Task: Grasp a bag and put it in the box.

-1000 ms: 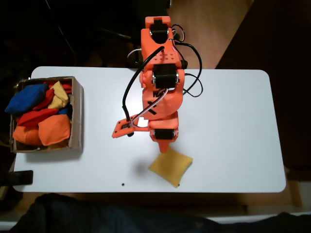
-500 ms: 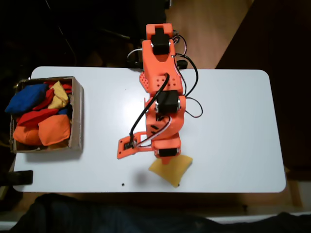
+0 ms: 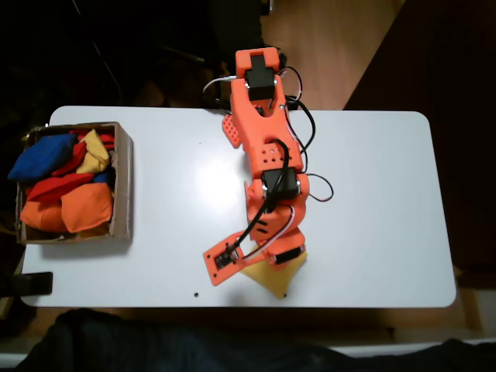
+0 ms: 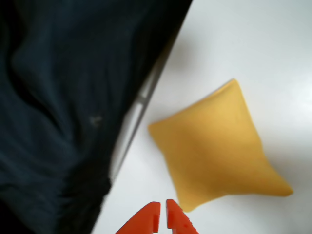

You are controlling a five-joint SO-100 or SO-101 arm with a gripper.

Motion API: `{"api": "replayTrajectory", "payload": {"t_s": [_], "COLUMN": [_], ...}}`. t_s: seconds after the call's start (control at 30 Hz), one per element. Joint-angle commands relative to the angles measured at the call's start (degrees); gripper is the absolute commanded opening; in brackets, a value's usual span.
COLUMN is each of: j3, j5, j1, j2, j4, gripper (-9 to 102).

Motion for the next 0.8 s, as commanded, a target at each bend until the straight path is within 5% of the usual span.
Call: {"api": "replayTrajectory", "payload": {"t_s": [0.0, 0.77], "j3": [-2.81, -12.48], "j5": [-1.58, -7.21], "j1": [-0.7, 0.26], "j2": [-0.26, -8.7], "j4": [-0.18, 2.55], "gripper": [2, 2]}}
